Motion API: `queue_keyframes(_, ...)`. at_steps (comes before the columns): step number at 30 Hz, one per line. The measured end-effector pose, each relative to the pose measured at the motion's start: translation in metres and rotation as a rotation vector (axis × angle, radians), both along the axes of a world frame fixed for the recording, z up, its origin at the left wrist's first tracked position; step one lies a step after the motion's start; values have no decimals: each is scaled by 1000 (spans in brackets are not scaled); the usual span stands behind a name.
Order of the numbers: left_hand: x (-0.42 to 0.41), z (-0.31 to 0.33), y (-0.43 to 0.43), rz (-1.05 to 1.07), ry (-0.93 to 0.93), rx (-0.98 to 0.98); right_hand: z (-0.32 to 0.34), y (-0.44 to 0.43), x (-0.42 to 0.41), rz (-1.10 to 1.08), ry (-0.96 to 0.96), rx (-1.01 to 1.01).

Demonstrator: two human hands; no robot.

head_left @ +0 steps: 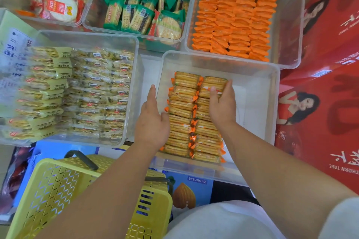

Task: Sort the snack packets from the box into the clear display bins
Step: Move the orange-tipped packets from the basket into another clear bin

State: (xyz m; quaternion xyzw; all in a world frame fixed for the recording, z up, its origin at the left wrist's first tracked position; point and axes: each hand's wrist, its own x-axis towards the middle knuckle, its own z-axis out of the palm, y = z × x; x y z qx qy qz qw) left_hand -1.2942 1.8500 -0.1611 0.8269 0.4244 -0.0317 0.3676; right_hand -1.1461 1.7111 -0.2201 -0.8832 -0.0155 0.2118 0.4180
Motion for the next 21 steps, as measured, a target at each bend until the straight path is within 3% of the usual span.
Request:
queue_keyframes(3, 0, -3, 0, 0, -6, 6, -1, -3, -1, 130, -90, -83)
queue_keyframes(8, 1, -8, 0, 22, -11, 12, 5, -22, 6, 277, -5, -52)
queue_keyframes(12, 1, -8, 0, 4, -13, 39, 24, -42, -6, 252, -61, -69)
queue_keyframes(14, 4, -5, 1, -4, -13, 10, 33, -47, -22, 93, 139, 14)
queue_keyframes(16, 4, 1, 2, 16, -12, -71, 41, -52, -42, -91, 485, 86)
queue_keyframes(18, 0, 7, 3, 51, -14, -131, 43, -59, -58, -148, 738, 62)
queue_keyframes(21, -18, 17, -4, 73, 38, -191, 50, -64, -66, -72, 845, 81)
